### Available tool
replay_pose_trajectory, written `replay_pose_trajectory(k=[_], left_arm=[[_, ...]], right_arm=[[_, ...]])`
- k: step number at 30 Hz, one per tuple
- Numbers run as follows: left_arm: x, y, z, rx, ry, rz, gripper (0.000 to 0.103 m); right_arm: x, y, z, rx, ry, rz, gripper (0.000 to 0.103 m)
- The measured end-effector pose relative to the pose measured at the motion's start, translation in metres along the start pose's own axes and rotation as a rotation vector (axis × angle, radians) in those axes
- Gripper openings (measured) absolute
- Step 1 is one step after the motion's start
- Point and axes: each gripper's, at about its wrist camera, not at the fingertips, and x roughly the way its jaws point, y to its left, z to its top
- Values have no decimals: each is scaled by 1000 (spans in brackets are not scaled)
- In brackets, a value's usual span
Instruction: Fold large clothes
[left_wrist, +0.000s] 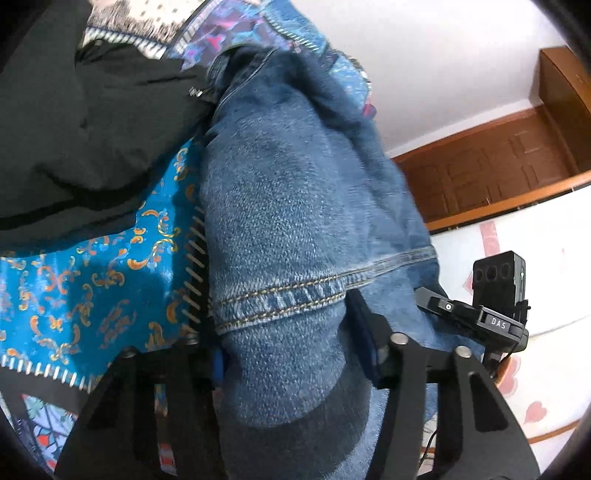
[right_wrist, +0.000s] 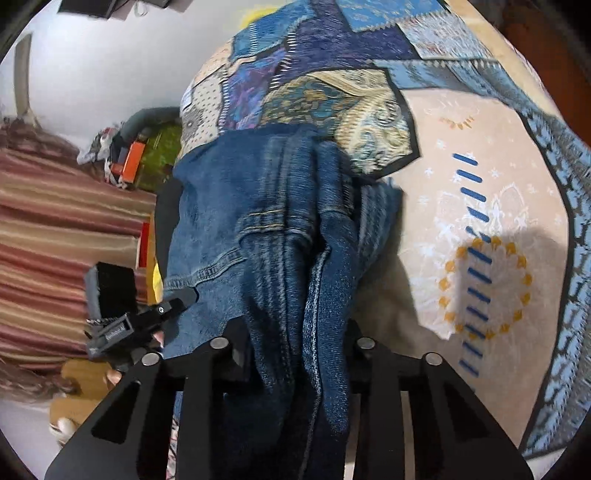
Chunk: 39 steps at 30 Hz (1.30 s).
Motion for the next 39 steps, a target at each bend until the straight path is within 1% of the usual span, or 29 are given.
replay_pose_trajectory(k=[3, 5, 8, 10, 11, 12, 16, 18, 21, 22, 25, 28, 29, 32, 33, 35, 36, 38, 39], left_arm=[[-23, -21, -2, 34, -28, -28, 47], [-40, -34, -3, 65, -56, -35, 47], [-76, -56, -2, 131, -122, -37, 46], [-106, -63, -1, 164, -169, -43, 46], [-128, -64, 7, 176, -194, -46, 46], [-141, -66, 9, 184, -215, -49, 46], [-193, -63, 23, 202, -305, -61, 46], [-220, -62, 32, 222, -350, -63, 46], [-250, -57, 41, 266, -411, -19, 46], [-260, -53, 45, 273, -428, -2, 46], [-277, -32, 64, 255, -468, 28, 46], [-283, -3, 82, 214, -496, 47, 46], [-282, 14, 90, 192, -501, 56, 46], [-261, 63, 110, 139, -486, 89, 46], [-251, 76, 111, 126, -476, 106, 46], [-226, 108, 111, 103, -431, 163, 46], [-211, 130, 113, 62, -386, 195, 46], [-181, 166, 113, 5, -308, 241, 46], [-177, 173, 109, 8, -305, 242, 49]], right_arm=[[-5, 23, -1, -57, -18, -34, 24], [-12, 39, -1, -91, -39, -40, 24], [-22, 63, 5, -124, -74, -21, 24], [-26, 83, 12, -151, -101, -4, 24], [-27, 91, 15, -161, -110, 4, 24], [-28, 104, 20, -180, -123, 15, 24], [-25, 144, 33, -256, -171, 58, 24], [-17, 162, 43, -284, -193, 100, 24], [-1, 179, 57, -289, -198, 166, 24], [10, 186, 65, -295, -196, 185, 24], [38, 204, 84, -321, -192, 201, 24], [73, 213, 103, -323, -168, 221, 24], [88, 213, 109, -315, -155, 227, 24], [139, 208, 125, -295, -104, 223, 24], [155, 204, 129, -290, -83, 215, 24], [202, 189, 137, -271, -13, 184, 24], [227, 178, 139, -239, 34, 159, 24], [261, 161, 138, -213, 83, 84, 24], [274, 152, 136, -212, 97, 56, 24]])
